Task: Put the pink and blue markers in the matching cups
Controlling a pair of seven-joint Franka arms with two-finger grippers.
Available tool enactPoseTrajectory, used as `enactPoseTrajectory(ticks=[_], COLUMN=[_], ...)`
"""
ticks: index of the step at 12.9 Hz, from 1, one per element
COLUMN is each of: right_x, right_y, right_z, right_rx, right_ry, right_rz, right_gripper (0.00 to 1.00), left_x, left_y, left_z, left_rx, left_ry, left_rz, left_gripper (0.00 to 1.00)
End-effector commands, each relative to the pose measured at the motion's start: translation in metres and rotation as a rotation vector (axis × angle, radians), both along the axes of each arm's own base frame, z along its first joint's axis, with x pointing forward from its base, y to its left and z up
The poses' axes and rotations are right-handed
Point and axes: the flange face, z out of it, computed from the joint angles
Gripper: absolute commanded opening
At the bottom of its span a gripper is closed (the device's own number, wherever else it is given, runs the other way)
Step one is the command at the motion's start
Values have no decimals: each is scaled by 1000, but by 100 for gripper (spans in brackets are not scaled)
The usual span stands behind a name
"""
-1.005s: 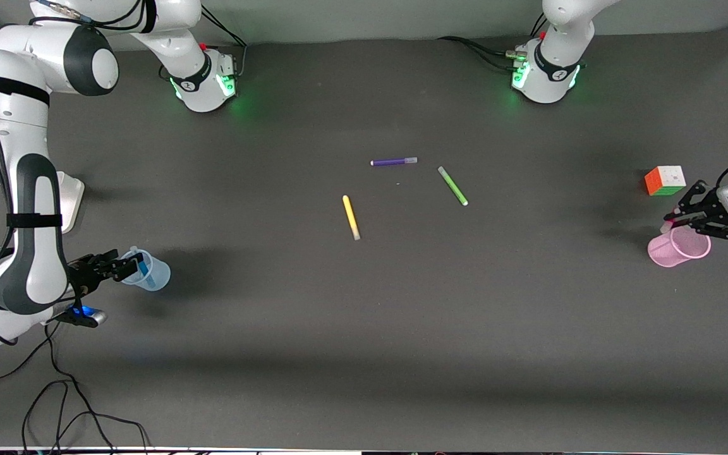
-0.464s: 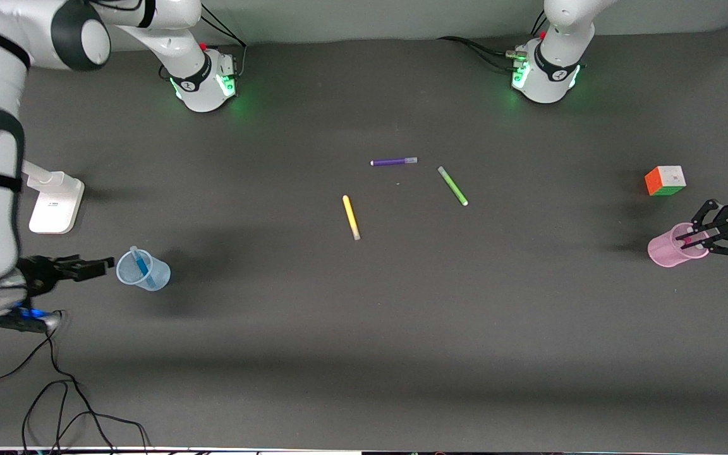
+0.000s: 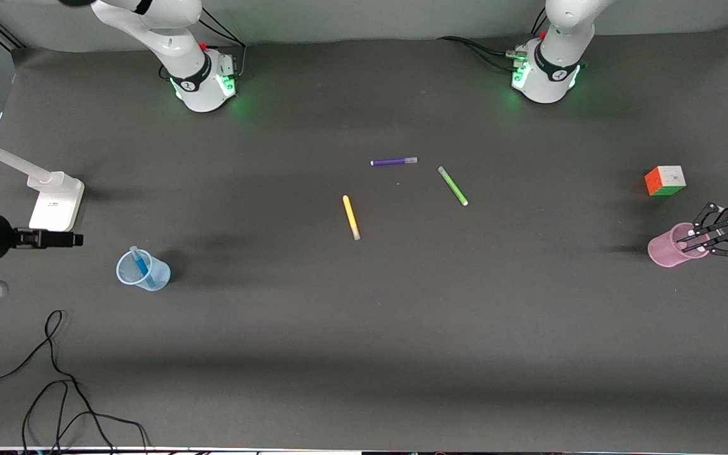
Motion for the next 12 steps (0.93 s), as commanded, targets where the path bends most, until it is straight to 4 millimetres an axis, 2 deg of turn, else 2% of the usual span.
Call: enactPoseTrajectory(ticks=[1, 2, 3, 4, 6, 8, 9, 12], right_x=[-49, -58, -61, -61, -64, -62, -61, -65], right_y=[12, 13, 17, 17, 15, 6, 3, -8], right_z=[9, 11, 14, 16, 28, 54, 63, 68], right_rx=[-17, -20, -20, -23, -53, -67, -69, -69], right_ry=[-94, -121, -131, -135, -154, -200, -217, -210], right_rz=[-9, -8, -1, -1, 8, 3, -2, -18], right_gripper=[100, 100, 100, 100, 100, 100, 100, 100], left_x=[6, 7, 7, 6, 7, 12, 15, 26], left_y=[10, 9, 9, 12, 12, 15, 15, 6], left_z=[-5, -8, -8, -10, -6, 4, 14, 62], left_rx=[-53, -66, -75, -84, -83, -76, -67, -7], left_ry=[-33, -28, -24, -19, -17, -5, 11, 123], left_rz=[-18, -23, -24, -21, -15, 7, 19, 107], left_gripper=[0, 30, 78, 99, 99, 99, 99, 99])
